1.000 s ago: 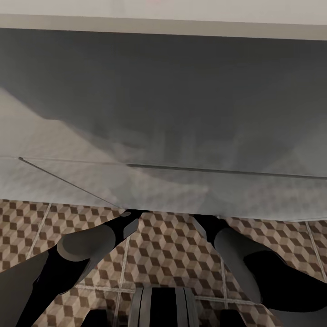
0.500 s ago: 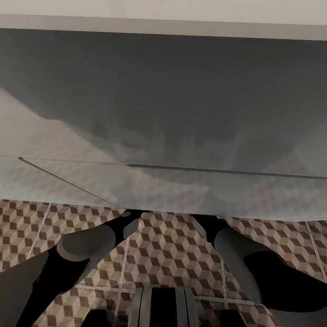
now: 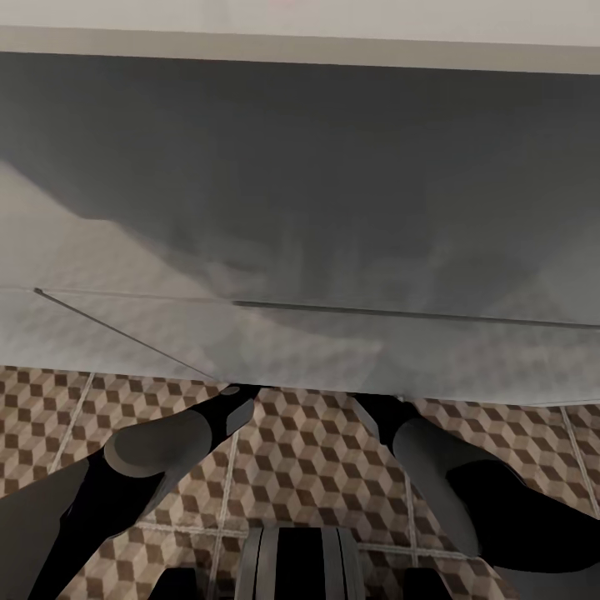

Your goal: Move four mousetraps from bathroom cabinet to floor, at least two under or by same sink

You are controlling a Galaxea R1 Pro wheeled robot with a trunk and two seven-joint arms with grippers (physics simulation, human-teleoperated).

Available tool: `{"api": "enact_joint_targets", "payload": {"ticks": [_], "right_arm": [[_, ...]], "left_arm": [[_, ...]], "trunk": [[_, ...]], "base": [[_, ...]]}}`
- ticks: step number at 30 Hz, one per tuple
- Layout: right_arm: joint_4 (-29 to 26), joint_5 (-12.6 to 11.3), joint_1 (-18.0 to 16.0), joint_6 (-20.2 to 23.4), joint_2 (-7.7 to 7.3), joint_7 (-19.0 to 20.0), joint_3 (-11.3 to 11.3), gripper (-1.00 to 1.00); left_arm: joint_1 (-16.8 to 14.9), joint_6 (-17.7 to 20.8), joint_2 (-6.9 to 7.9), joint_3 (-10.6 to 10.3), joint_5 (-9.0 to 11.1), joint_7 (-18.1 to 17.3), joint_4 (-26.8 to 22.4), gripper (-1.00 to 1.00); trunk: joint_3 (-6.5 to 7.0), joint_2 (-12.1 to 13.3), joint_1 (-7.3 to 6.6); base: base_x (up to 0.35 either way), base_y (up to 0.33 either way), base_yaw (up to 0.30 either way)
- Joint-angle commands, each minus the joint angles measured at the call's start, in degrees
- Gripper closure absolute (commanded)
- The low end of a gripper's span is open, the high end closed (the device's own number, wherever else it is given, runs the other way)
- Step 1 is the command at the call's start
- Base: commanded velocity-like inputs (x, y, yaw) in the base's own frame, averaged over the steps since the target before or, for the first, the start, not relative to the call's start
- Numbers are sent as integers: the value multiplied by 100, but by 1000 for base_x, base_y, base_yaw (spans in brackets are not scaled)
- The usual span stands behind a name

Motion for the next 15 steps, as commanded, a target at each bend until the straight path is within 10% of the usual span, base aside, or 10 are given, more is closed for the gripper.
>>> {"api": "enact_joint_targets", "payload": {"ticks": [1,15], "right_arm": [[-12,27,-440,56,3,-25,87,-100],[-9,28,-439,56,4,-25,89,-100]], "left_arm": [[-11,-22,2,-47,2,73,-17,100],[-596,943,4,-47,2,597,3,100]], "trunk": [[-2,-2,-2],[-2,-2,-2]], "base": [[0,0,0],[0,0,0]]}}
